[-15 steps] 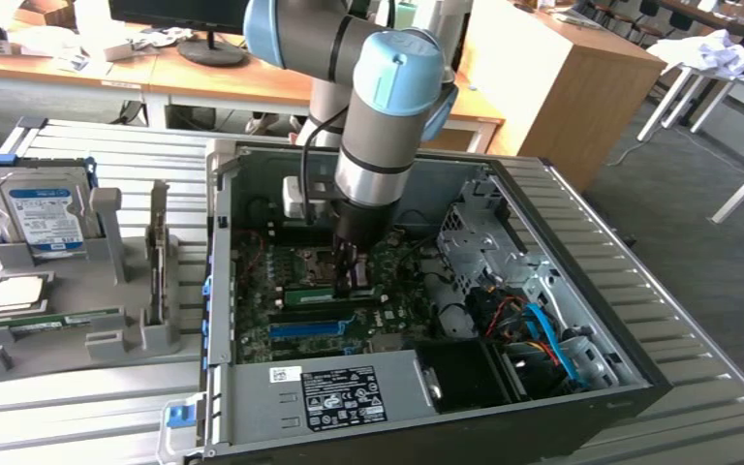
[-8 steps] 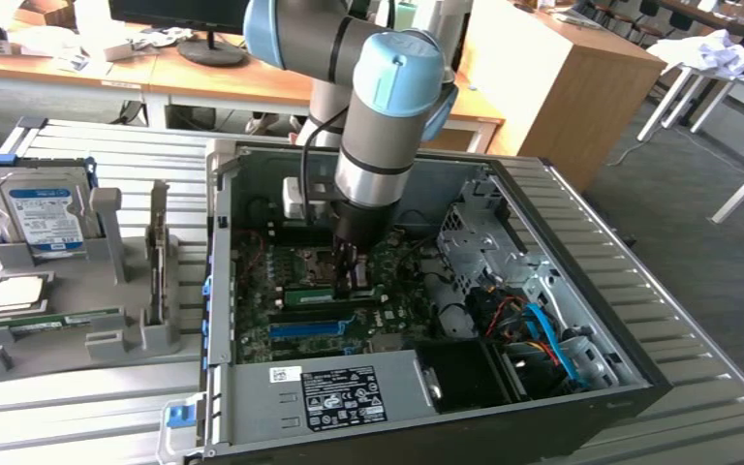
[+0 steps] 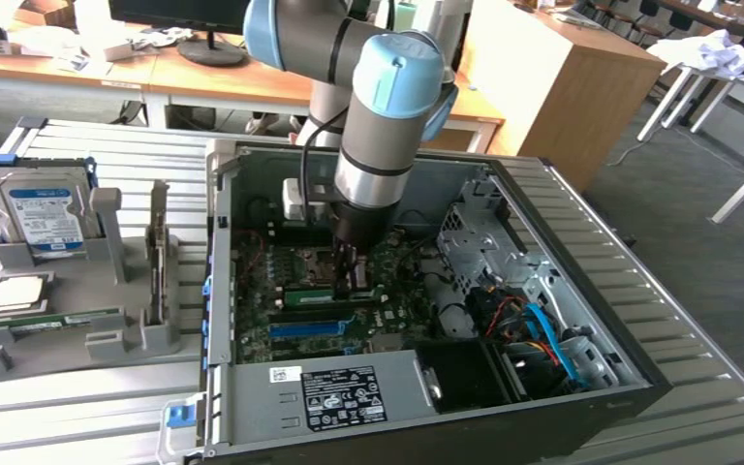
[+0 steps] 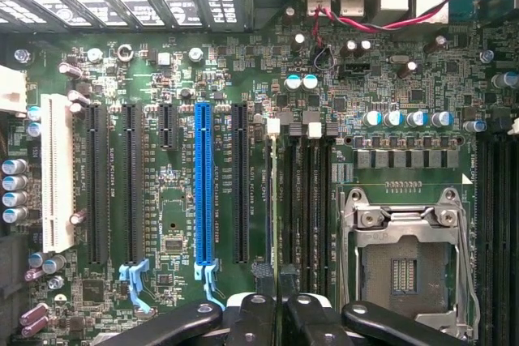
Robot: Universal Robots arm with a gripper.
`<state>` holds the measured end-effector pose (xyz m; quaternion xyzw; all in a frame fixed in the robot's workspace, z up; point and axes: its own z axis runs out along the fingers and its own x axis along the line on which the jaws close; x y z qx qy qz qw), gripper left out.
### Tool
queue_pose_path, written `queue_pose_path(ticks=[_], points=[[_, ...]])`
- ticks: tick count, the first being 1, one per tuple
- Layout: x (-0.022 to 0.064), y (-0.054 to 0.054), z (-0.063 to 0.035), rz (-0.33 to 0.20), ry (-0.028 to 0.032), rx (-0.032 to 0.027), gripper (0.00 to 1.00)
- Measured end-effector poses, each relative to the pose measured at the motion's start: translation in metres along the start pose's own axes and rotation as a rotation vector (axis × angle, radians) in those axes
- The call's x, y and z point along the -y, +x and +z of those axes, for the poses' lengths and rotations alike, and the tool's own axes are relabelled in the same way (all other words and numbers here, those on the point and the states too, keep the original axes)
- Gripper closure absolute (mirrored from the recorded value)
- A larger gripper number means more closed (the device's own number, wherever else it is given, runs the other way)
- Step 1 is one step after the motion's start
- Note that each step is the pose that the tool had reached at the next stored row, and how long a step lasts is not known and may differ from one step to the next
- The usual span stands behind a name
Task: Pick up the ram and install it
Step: 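Insert the ram into the slot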
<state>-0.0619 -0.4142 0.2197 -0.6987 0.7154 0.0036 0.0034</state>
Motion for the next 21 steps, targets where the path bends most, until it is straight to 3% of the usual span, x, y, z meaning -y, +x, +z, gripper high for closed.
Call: queue_pose_path(ticks=[2, 3, 10, 13, 16, 18, 21], points=[[0.0, 0.0, 0.0, 0.0, 0.0002, 0.0, 0.86], [0.0, 0.0, 0.0, 0.0, 0.0001, -0.0001, 0.8], [0.0, 0.0, -0.0057, 0.001, 0.0003, -0.0047, 0.8], [0.0, -0.002, -0.0092, 0.0, 0.0004, -0.0118, 0.8], [0.0, -0.004, -0.012, 0.0, 0.0007, -0.0234, 0.9], [0.0006, -0.004, -0.0131, 0.0, 0.0009, -0.0305, 0.9], [0.0089, -0.005, -0.0132, 0.001, -0.0022, -0.0333, 0.9]])
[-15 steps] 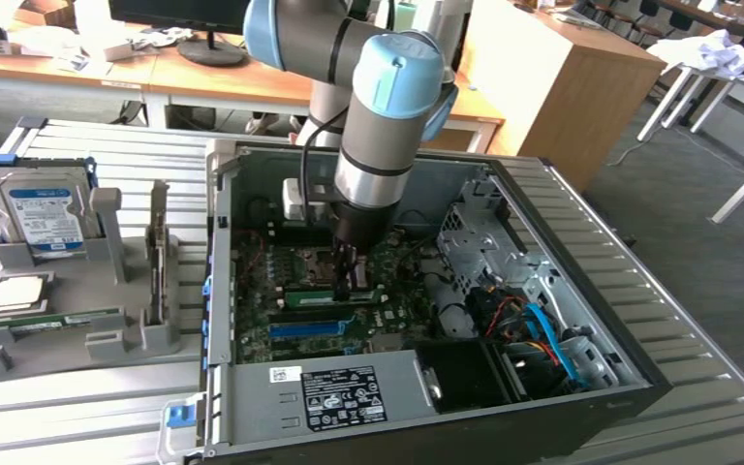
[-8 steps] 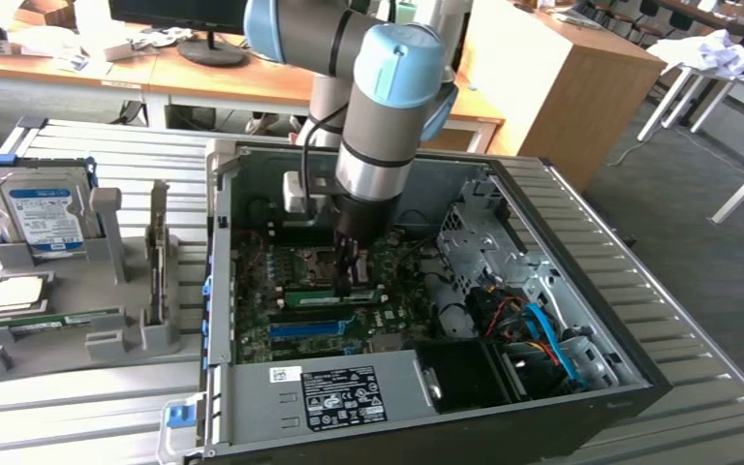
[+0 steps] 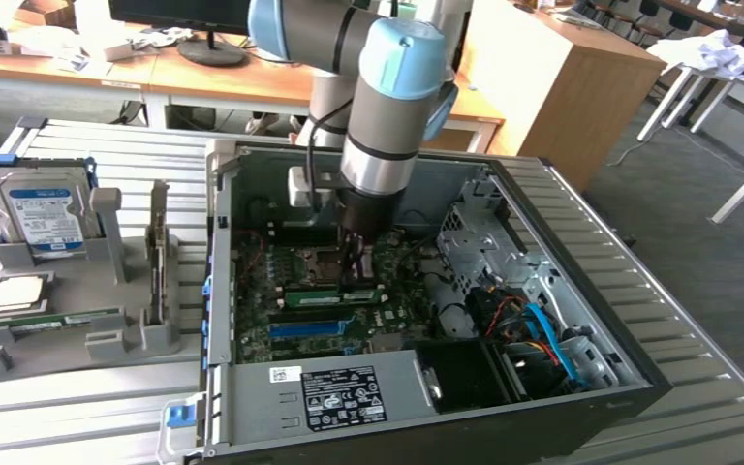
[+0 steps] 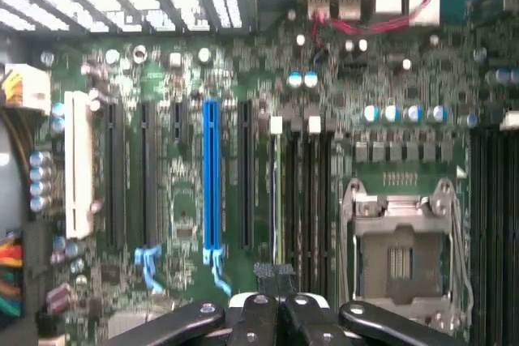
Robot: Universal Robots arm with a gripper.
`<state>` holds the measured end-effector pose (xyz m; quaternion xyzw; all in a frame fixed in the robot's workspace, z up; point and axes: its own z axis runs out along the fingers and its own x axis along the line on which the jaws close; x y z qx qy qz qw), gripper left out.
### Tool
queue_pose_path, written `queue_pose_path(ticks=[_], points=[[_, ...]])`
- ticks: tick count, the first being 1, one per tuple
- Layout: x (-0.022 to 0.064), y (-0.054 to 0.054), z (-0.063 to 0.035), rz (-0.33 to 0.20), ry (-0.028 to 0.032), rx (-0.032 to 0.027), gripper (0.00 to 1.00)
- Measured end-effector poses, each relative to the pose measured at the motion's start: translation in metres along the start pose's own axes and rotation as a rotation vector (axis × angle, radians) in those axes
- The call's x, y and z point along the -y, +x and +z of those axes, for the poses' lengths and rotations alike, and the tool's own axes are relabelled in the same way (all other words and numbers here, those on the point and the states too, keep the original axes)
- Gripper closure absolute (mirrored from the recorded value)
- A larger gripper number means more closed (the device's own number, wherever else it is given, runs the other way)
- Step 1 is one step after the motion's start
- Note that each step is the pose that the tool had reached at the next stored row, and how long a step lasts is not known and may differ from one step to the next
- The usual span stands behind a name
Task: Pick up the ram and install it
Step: 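Insert the ram into the slot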
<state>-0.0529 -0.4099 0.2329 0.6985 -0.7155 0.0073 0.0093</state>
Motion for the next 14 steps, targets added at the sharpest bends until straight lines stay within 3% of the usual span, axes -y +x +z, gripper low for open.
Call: queue_pose_path(ticks=[4, 14], points=[[0.0145, 0.0, -0.0001, 0.0, -0.0053, -0.0018, 0.9], [0.0302, 0.0, -0.0131, 0.0, -0.006, -0.0034, 0.9]])
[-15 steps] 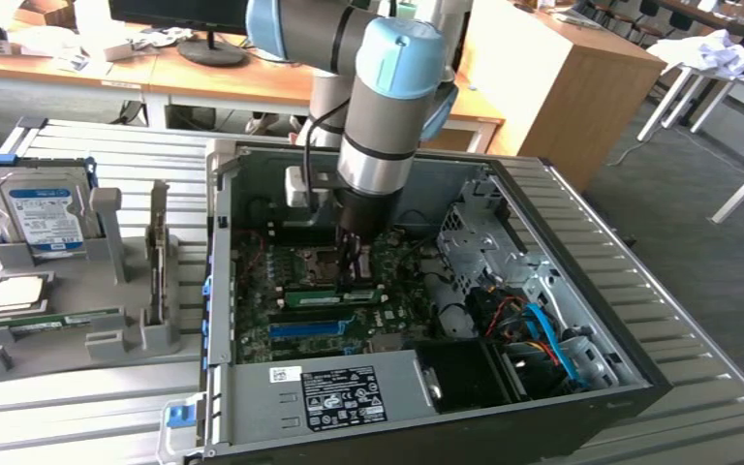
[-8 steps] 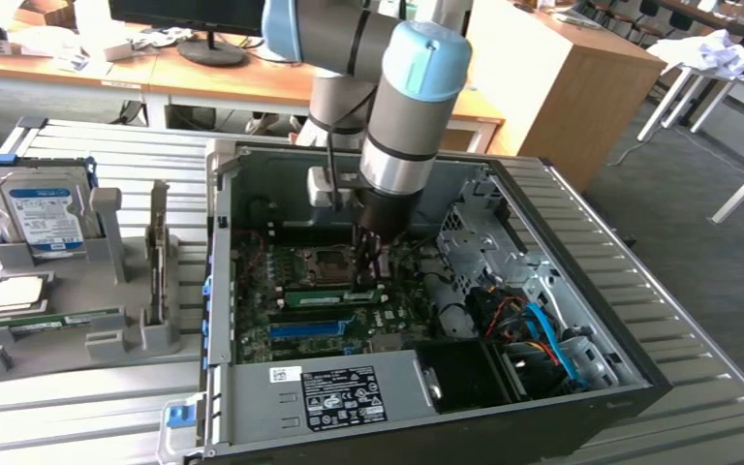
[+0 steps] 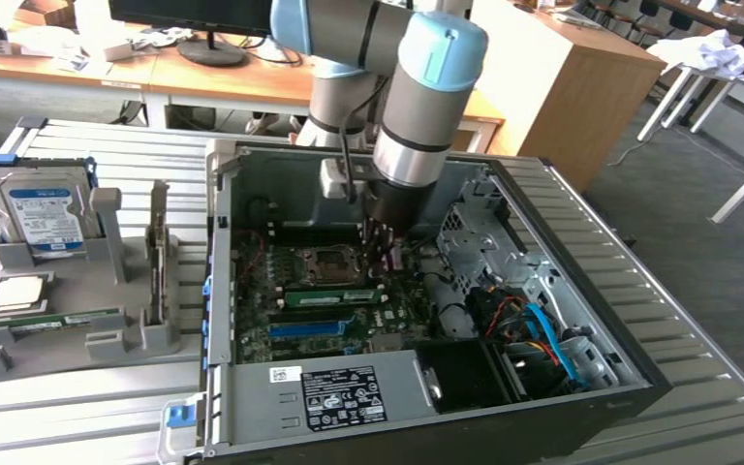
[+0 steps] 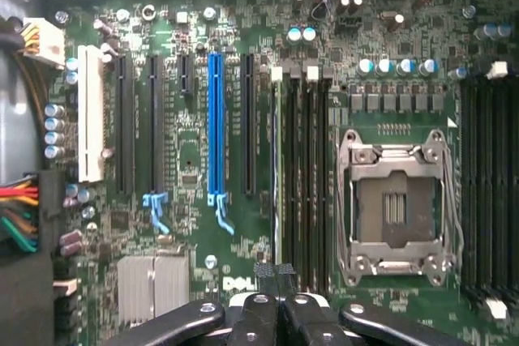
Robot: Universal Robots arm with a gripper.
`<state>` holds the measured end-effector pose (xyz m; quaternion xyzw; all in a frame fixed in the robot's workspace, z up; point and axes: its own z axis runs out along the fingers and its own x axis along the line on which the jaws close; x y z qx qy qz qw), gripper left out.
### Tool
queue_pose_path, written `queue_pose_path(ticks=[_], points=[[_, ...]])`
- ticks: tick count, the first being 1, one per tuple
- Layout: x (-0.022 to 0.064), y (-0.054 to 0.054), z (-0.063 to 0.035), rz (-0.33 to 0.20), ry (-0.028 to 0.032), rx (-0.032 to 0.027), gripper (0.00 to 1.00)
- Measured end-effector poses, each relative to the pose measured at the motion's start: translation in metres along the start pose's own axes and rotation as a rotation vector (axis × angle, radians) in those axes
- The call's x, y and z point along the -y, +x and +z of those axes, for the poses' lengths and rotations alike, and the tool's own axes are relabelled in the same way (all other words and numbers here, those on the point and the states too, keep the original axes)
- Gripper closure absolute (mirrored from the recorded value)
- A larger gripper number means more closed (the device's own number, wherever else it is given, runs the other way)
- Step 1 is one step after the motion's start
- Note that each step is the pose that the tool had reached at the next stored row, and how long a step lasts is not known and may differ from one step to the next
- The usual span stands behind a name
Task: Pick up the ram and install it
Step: 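Insert the ram into the slot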
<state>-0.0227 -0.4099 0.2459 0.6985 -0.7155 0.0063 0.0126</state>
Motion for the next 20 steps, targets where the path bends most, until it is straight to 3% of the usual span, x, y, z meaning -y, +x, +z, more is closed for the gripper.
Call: queue_pose_path(ticks=[16, 20], points=[[0.0359, -0.001, -0.0085, 0.0, -0.0062, -0.0002, 0.9], [0.0395, -0.001, -0.0095, 0.0, -0.0068, 0.001, 0.9]])
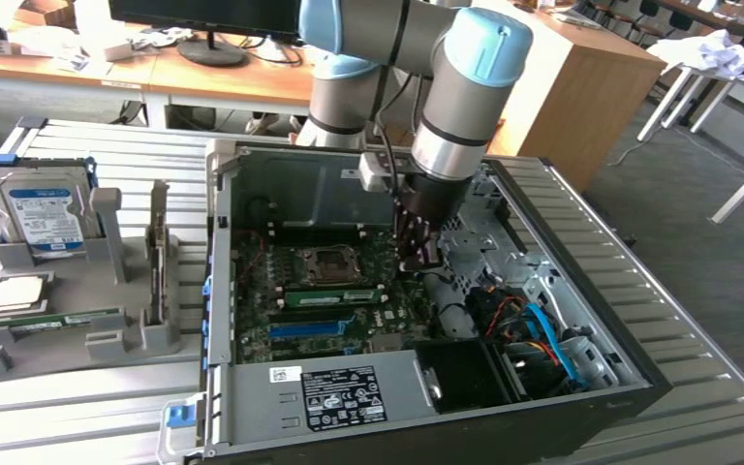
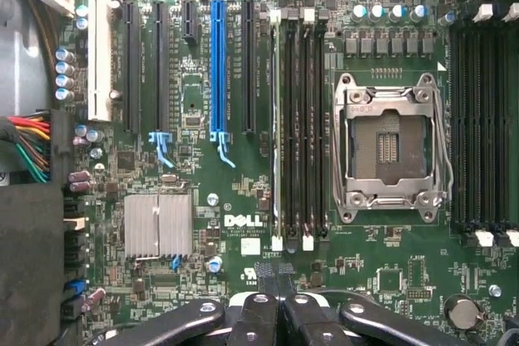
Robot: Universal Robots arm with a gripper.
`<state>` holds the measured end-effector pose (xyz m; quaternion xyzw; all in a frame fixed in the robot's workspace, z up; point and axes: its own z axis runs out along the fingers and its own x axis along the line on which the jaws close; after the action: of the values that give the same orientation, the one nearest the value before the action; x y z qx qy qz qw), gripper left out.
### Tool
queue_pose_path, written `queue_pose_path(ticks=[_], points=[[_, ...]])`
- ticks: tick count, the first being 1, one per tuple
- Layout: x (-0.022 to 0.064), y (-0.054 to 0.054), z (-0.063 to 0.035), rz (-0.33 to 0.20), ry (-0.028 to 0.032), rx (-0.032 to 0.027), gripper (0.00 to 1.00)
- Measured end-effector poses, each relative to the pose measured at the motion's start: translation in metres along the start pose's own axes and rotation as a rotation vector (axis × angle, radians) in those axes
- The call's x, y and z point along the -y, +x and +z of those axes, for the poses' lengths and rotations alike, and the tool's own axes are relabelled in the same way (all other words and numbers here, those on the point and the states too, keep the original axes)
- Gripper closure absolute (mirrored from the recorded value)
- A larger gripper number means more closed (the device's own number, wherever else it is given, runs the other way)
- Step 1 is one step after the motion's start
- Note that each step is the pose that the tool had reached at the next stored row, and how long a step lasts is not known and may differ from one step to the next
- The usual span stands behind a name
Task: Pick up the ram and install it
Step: 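Insert the ram into the slot, then press down the ram until it locks into place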
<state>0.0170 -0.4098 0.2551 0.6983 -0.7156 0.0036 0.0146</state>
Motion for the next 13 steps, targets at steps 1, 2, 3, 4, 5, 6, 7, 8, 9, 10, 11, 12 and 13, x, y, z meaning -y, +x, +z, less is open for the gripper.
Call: queue_pose_path(ticks=[1, 2, 3, 4, 5, 6, 7, 8, 9, 10, 11, 12, 13], points=[[0.0, 0.0, 0.0, 0.0, 0.0, 0.0, 0.9], [0.0, 0.0, -0.0001, 0.0, -0.0001, -0.0001, 0.9], [0.0, 0.0, -0.0001, 0.0, -0.0001, -0.0002, 0.9], [0.0, 0.0, -0.0001, 0.0, -0.0001, -0.0002, 0.9], [0.0, 0.0, -0.0001, 0.0, -0.0001, -0.0002, 0.9], [0.0, 0.0, -0.0001, 0.0, -0.0001, -0.0002, 0.9], [0.0, 0.0, -0.0001, 0.0, -0.0001, -0.0002, 0.9], [0.0, 0.0, -0.0001, 0.0, -0.0001, -0.0002, 0.9], [0.0, 0.0001, -0.0001, 0.0, -0.0001, -0.0003, 0.9], [0.0, 0.0001, -0.0001, 0.0, -0.0001, -0.0002, 0.9], [0.0001, 0.0, -0.0001, 0.0, -0.0001, -0.0002, 0.9], [-0.0004, 0.0001, -0.0001, 0.0, -0.0002, -0.0004, 0.9], [-0.0022, 0.0001, 0.0001, 0.0, -0.0002, -0.0004, 0.9]])
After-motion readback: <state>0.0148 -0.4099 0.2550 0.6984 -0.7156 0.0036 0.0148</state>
